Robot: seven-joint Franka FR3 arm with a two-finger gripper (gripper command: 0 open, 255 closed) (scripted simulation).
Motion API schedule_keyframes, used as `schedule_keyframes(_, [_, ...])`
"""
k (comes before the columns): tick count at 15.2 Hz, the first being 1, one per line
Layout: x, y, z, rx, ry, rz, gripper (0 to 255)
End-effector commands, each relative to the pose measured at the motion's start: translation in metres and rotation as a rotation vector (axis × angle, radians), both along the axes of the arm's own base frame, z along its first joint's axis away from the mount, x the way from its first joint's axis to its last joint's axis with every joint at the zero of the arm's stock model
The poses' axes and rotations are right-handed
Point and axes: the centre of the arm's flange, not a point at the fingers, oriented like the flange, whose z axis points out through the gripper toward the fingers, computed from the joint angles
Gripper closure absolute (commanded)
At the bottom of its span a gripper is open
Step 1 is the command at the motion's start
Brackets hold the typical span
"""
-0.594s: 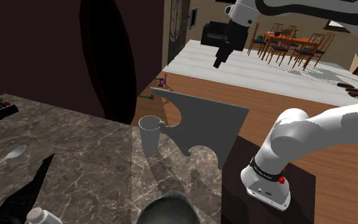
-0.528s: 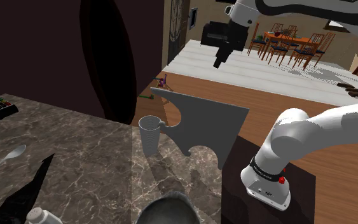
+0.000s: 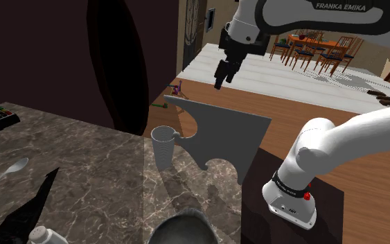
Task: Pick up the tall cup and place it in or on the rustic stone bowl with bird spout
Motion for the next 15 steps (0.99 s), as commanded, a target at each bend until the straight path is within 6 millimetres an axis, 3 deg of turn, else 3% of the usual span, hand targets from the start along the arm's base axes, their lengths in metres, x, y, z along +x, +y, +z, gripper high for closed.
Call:
schedule_keyframes(1, [0.006,0.022,-0.012,0.007,0.02,-0.023,0])
schedule_keyframes(15, [0.067,0.174,-0.098,0.052,0.155,-0.171,0])
